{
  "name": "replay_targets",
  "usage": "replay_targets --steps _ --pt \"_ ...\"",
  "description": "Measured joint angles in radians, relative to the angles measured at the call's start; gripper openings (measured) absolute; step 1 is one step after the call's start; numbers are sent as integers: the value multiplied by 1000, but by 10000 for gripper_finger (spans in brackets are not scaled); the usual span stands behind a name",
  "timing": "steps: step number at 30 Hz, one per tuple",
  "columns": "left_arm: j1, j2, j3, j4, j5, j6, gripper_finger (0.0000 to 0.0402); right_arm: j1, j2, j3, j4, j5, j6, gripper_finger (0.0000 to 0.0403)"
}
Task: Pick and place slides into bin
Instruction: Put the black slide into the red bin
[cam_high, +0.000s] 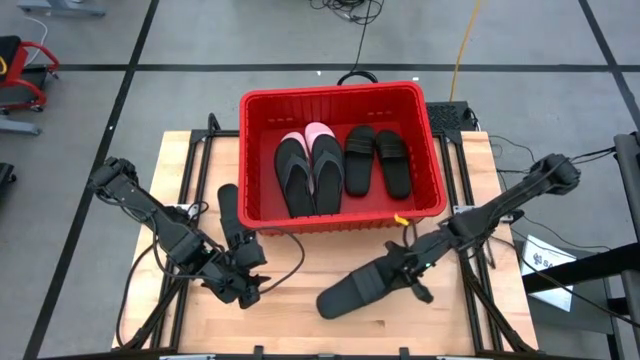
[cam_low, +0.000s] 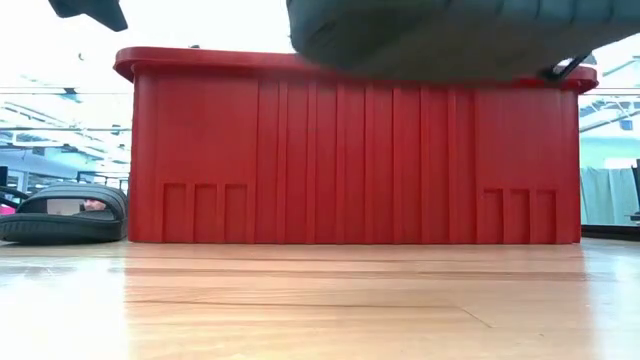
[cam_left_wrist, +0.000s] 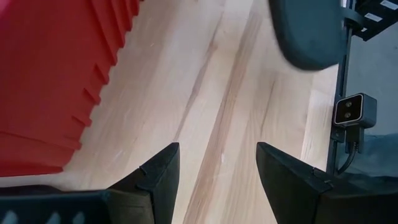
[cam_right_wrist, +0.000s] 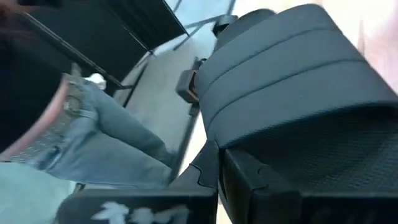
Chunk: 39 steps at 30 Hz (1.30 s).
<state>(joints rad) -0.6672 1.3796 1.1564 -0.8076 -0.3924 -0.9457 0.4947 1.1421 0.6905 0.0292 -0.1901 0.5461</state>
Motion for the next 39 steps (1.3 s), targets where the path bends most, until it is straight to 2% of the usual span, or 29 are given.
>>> replay_targets --steps 5,13,16,20,24,30,35,39 --pt "18 0 0 -2 0 2 205 1 -99 25 -92 1 -3 0" --pt "52 0 0 -3 0 29 205 -18 -177 164 -201 8 -146 0" --pt "66 0 0 -3 -1 29 205 -42 -185 257 -303 22 -232 0" --pt "83 0 0 1 -2 28 205 -92 -182 418 -543 120 -320 0" --pt "99 0 0 4 -2 28 205 -176 -176 578 -736 214 -398 0" --pt "128 -1 0 90 -43 43 205 -378 -145 758 -904 244 -528 0" --pt "152 -26 0 222 -91 114 205 -552 -97 842 -1003 242 -638 0" --pt "169 -57 1 339 -134 214 205 -667 -49 851 -1068 241 -744 0"
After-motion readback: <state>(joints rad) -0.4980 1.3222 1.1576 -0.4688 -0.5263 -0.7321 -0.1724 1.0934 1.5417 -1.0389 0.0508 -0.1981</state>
